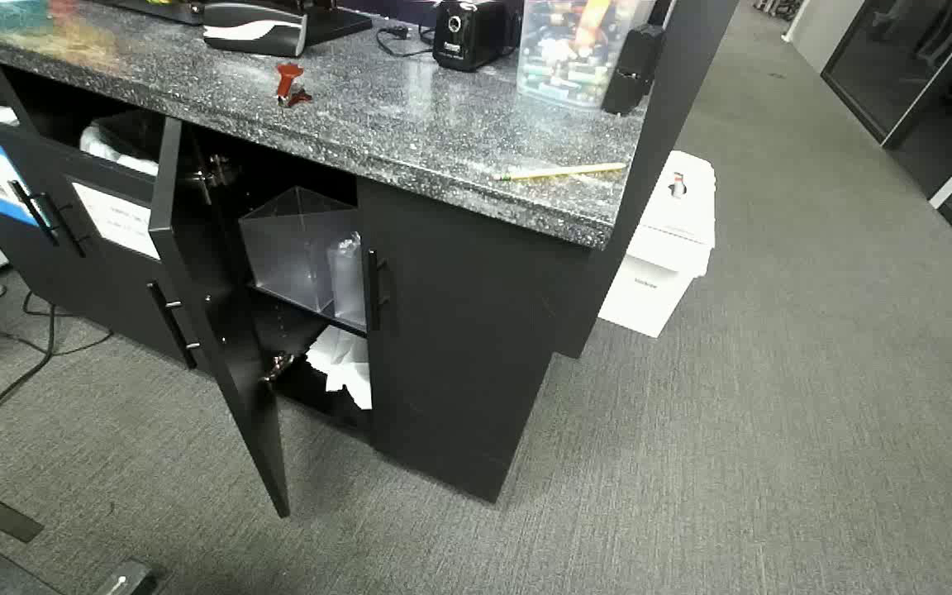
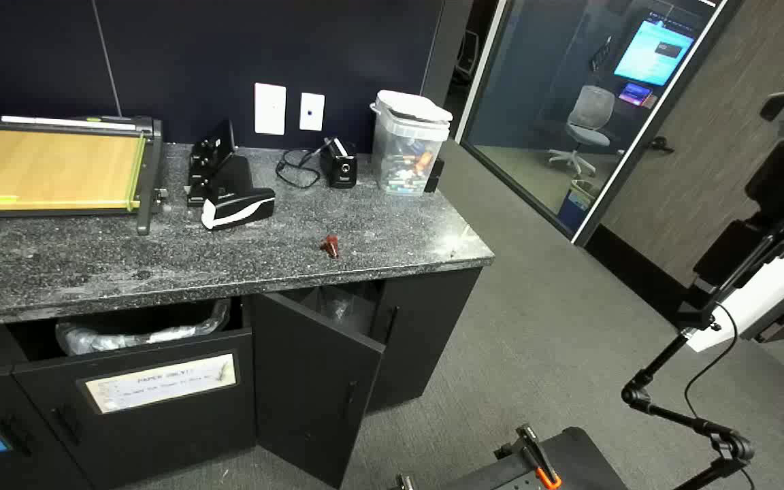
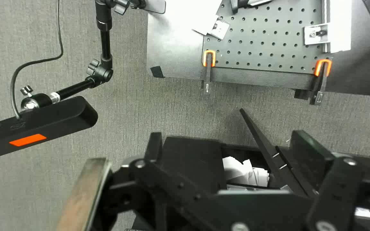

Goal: Move the pencil to the left

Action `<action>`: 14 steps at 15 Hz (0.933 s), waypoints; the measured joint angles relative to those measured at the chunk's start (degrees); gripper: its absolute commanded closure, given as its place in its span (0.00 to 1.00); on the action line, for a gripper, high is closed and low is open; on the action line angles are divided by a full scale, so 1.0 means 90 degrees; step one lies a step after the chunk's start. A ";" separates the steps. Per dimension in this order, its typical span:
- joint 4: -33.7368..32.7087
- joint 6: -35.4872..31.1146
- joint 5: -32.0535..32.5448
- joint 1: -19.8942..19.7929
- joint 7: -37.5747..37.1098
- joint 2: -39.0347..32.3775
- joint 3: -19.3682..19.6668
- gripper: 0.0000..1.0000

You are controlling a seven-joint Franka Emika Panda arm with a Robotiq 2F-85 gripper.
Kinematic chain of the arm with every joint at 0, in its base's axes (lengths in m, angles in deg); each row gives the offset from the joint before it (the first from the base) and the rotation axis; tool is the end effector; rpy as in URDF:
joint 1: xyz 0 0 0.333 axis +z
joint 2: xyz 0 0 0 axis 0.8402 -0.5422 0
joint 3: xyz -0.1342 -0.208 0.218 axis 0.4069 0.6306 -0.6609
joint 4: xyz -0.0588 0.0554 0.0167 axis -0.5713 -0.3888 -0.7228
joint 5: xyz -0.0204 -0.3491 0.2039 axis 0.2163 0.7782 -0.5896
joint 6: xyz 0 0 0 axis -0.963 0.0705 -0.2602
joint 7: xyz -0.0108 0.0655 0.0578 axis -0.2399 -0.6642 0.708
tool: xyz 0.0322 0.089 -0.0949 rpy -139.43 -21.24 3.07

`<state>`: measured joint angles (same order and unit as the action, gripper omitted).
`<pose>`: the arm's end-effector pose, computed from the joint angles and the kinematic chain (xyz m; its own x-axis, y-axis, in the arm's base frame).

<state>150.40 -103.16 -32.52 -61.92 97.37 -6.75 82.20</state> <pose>0.3163 -0.1071 0.5511 0.9920 0.1173 -0.0464 0.1219 -0.9862 0.1122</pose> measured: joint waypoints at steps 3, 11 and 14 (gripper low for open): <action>-0.0011 -0.0001 0.0000 0.0000 0.0000 0.0003 0.0000 0.00; -0.0012 -0.0001 0.0000 0.0000 0.0000 0.0003 0.0000 0.00; -0.0097 -0.0150 -0.0154 0.0107 -0.0346 -0.0221 -0.0024 0.00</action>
<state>149.53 -104.51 -33.90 -60.96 94.26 -8.74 81.99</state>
